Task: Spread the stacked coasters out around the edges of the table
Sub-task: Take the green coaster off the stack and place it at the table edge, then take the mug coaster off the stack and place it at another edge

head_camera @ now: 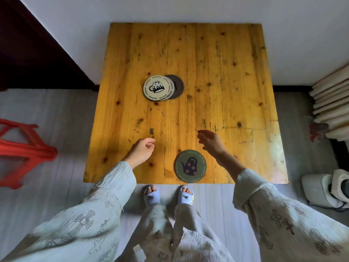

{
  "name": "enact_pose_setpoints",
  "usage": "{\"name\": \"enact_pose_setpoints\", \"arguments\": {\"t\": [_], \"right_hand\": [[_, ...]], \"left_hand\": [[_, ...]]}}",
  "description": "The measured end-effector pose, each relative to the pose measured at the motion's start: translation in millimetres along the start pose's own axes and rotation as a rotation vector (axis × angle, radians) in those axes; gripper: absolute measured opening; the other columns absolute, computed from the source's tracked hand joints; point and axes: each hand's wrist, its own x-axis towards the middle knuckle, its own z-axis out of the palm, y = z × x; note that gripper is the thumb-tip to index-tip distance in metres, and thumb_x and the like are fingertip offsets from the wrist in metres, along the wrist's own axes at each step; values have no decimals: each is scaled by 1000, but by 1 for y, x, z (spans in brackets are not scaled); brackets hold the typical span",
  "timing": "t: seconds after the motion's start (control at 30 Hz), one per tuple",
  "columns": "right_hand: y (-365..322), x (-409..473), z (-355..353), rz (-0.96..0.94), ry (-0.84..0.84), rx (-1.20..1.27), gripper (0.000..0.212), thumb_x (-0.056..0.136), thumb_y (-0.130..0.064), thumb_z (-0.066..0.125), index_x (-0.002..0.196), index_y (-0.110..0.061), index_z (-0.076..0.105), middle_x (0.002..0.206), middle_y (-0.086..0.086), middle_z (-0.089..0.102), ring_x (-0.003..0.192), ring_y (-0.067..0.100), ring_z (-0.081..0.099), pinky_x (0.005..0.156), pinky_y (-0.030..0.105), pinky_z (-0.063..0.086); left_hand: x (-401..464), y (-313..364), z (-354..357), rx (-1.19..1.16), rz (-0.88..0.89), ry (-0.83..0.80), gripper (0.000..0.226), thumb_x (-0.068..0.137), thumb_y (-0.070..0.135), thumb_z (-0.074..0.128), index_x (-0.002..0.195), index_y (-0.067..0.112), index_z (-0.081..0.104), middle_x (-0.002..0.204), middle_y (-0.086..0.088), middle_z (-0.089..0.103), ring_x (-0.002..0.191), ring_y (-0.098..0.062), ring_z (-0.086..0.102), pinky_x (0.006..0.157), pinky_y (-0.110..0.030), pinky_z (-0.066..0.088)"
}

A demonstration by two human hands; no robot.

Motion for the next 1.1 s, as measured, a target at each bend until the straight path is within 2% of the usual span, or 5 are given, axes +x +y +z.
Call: {"name": "enact_pose_setpoints", "arguments": {"t": [0.17, 0.53, 0.8, 0.97, 1.1], "right_hand": [[-54, 7, 14, -63, 41, 44, 35, 95, -20, 43, 125, -5, 53, 119, 16, 64, 95, 23, 62, 86, 38, 50], [-122, 47, 104, 34, 200, 143, 34, 97, -17, 41, 126, -2, 50, 117, 20, 63, 106, 35, 61, 89, 45, 51], [-133, 105, 140, 177, 282, 247, 33, 95, -17, 44, 122, -1, 54, 115, 22, 63, 89, 24, 58, 91, 46, 52], [-128, 163, 144, 214, 337, 165, 35, 92, -13, 47, 123, 2, 54, 100, 21, 64, 86, 34, 63, 88, 49, 54], [-118, 201, 148, 230, 472, -49, 40, 91, -16, 44, 128, -1, 49, 132, 20, 52, 115, 34, 53, 96, 40, 45]], "left_hand": [[7, 19, -63, 28, 115, 67, 32, 93, 15, 39, 121, 12, 53, 127, -11, 55, 117, -22, 50, 95, -26, 37], [76, -28, -178, 73, 285, -14, 29, 94, 20, 39, 119, 19, 54, 128, -5, 54, 110, -15, 50, 89, -25, 38], [138, -46, -205, 207, 315, -50, 36, 93, 20, 41, 129, 20, 45, 138, -8, 41, 122, -23, 47, 97, -30, 41], [186, -52, -188, 387, 360, -17, 56, 89, 26, 50, 140, 23, 27, 153, -2, 15, 140, -24, 20, 111, -41, 27], [222, -62, -174, 585, 389, -101, 88, 81, 33, 62, 143, 35, -1, 153, 5, -24, 141, -22, -21, 113, -50, 0]]}}
